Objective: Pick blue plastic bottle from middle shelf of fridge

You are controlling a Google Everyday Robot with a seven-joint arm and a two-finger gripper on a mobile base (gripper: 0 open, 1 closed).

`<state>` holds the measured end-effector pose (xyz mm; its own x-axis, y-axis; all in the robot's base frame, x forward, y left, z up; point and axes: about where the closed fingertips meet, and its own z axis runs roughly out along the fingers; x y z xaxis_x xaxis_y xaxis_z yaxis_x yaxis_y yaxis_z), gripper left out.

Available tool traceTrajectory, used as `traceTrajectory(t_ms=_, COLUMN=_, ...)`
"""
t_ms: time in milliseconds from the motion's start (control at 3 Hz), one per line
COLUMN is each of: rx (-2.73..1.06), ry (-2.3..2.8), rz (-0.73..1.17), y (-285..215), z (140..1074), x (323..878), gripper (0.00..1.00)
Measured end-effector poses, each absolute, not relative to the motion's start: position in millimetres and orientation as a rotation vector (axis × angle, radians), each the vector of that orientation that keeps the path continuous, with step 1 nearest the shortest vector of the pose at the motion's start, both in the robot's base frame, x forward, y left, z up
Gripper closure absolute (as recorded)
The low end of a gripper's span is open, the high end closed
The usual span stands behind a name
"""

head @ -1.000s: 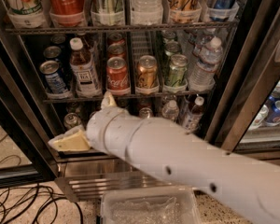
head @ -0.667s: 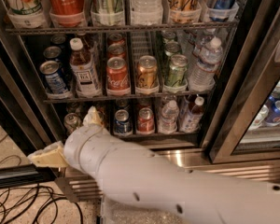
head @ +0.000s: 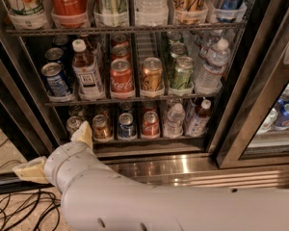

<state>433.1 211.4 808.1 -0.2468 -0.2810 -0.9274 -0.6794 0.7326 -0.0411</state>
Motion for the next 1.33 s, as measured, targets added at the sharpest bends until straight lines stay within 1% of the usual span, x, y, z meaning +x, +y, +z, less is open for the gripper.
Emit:
traceTrajectory(t_ms=667, rx=-0.689, ry=1.821, rz=0.412, y=206, z=808, x=436, gripper=0.00)
traceTrajectory(t_ms=1333, rx=-0.604, ry=1.807, rz=0.198, y=202, z=794, x=423, gripper=0.00)
